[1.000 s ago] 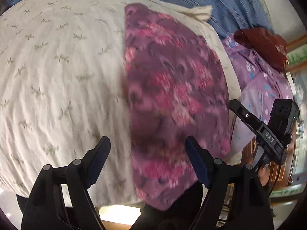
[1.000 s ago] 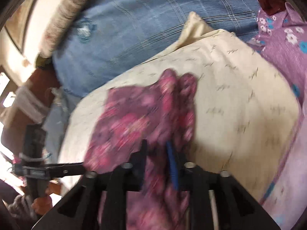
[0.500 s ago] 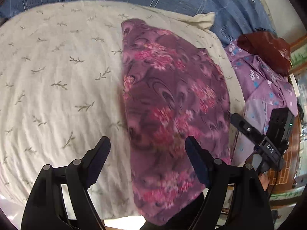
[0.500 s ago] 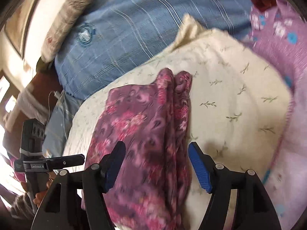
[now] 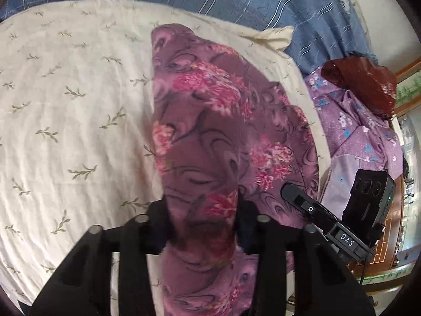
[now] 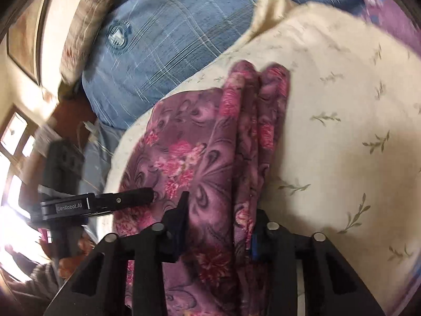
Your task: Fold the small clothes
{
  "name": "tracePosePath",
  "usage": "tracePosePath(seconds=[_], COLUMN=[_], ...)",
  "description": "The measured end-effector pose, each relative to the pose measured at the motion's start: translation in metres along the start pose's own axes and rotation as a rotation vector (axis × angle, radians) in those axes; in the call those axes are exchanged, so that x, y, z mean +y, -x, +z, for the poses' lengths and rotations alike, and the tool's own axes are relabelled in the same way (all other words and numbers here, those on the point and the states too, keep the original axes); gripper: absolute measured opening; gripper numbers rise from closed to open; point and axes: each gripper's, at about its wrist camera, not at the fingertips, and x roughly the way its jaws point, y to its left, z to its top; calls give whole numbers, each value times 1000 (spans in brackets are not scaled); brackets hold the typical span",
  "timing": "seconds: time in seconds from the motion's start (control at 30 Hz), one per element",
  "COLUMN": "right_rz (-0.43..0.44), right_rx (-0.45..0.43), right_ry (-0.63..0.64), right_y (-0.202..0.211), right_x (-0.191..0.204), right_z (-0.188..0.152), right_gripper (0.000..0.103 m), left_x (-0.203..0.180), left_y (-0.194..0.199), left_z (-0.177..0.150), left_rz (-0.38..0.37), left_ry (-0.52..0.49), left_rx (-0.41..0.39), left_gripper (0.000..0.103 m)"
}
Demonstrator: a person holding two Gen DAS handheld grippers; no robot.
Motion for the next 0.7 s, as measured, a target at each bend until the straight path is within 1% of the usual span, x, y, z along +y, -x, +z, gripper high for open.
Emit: tracePosePath(seconds=[0.1,0.17,0.2,0.23,0.3,0.4,0.43,0.5,0.53,0.57,0.6,0.63,0.67,0.7], right_rz=[26,42,48,61,86,119,126,126,109,84,52,-32,-108,-188], right_rx=[-8,-9,-7,-6,1,-9,-20,-29,-32,-31,-28,-3,25,61], right_ry=[15,39,46,54,60,97,119,140,159,175,192,214,226,239], right_y=[2,-1,-1,-10,-20,-37,-46,-61,-74,-84,-96,-117,-133,-148], right_x=[25,44,49,65,83,120,137,156,167,172,177,175,172,167], right_z=[4,9,11,17,22,37,45,54,60,62,64,64,62,59], right_gripper=[31,31,31,31,30,30,30,30,30,31,35,37,37,38], left_x=[11,23,32,40,53,78,86,99,107,116,124,136,150,162], left_y=[16,27,38,48,66,102,112,122,124,121,115,107,98,87], left_z=[-1,-2,-2,0,7,23,30,45,52,59,63,66,67,66], left_rz=[-63,-72,-72,-67,-65,-43,-24,26,62,104,151,215,260,280], left_ry=[34,59,71,82,105,126,124,119,119,120,121,134,147,160], left_rx=[-7,-25,-48,-69,-109,-182,-205,-235,-242,-249,-246,-240,-223,-193], left_gripper=[32,32,32,32,32,32,33,34,37,45,48,51,51,51])
